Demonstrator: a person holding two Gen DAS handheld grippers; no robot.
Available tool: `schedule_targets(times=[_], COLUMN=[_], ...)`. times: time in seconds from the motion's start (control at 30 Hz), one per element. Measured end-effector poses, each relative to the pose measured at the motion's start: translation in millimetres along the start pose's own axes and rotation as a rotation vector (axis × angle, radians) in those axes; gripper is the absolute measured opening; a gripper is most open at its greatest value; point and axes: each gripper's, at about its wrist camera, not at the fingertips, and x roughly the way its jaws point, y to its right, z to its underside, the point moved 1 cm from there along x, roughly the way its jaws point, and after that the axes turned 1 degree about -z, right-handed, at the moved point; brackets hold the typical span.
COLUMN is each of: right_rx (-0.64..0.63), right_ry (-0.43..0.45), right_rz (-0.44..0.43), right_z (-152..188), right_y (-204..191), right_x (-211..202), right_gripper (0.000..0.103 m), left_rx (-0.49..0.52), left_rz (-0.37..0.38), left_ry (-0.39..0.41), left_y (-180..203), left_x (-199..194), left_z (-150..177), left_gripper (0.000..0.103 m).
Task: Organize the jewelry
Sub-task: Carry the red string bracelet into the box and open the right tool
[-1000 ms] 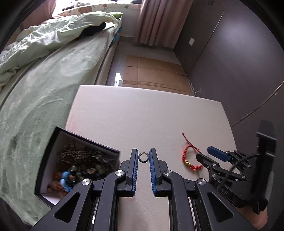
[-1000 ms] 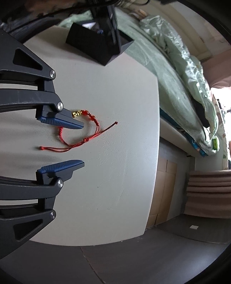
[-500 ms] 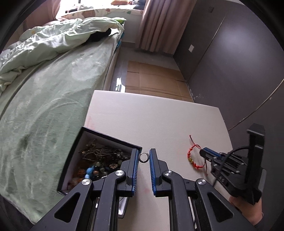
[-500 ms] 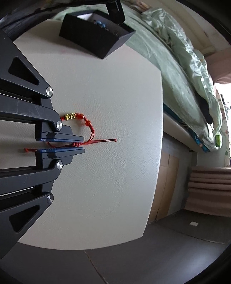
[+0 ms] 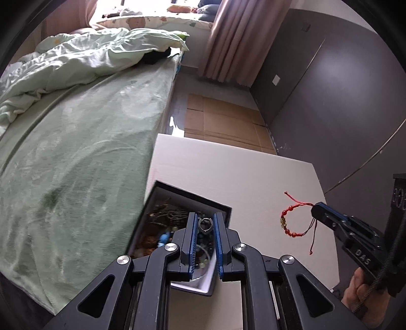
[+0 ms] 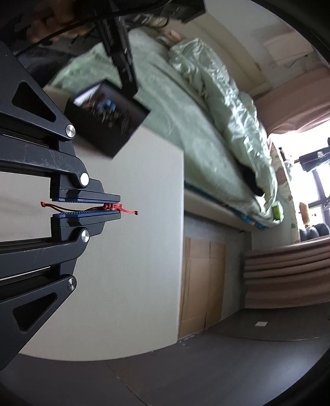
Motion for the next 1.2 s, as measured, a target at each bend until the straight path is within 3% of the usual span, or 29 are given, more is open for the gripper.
schedule_targets(times=[0.33,0.47,0.5,0.53,0.6,1.0,1.13,1.2], right_rx=[-0.053,-0.068,-0.070,-0.072,-0.076,-0.128,-0.120,-0.101], right_ry=[0.027,0.017,0.013,0.008,-0.001,-0.037,-0.081,-0.099], right_rz=[-0.062,-0.086,-0.092,-0.101,-0.117,-0.174,-0.131,-0.103], right_z=[-11.7,-12.1,-12.0,-11.9,-11.2,-8.0,-4.6,-4.0], right_y=[-49.5,-66.4,-70.1,-74.9,-83.7,-136.6,-141.7,-137.8], right_x=[-1.9,4.1,6.0,9.2,14.1,37.6,45.3,47.3], right_gripper=[0.006,0.006,0.006,0.006,0.006,0.006,0.007,0.020], left_rx=[-0.018,-0.029,-0.045,-0.058,-0.077,-0.144,-0.157,-0.156], left_rz=[0.037,0.066,0.067,0.072,0.096,0.065,0.063,0.064], left_ry=[-0.011,-0.068,-0.077,-0.081,-0.063,-0.002,0.000,0.002], left_y=[-23.7,-32.8,-38.1,-42.9,-52.4,-102.2,-109.7,-110.9], left_x=[-2.2,5.1,6.4,6.4,2.3,-28.9,-33.3,-36.5], left_z=[2.7,7.6,8.8,10.1,12.4,19.7,22.1,24.4], left_gripper=[0.013,0.018,0.028,0.048,0.067,0.067,0.067,0.067])
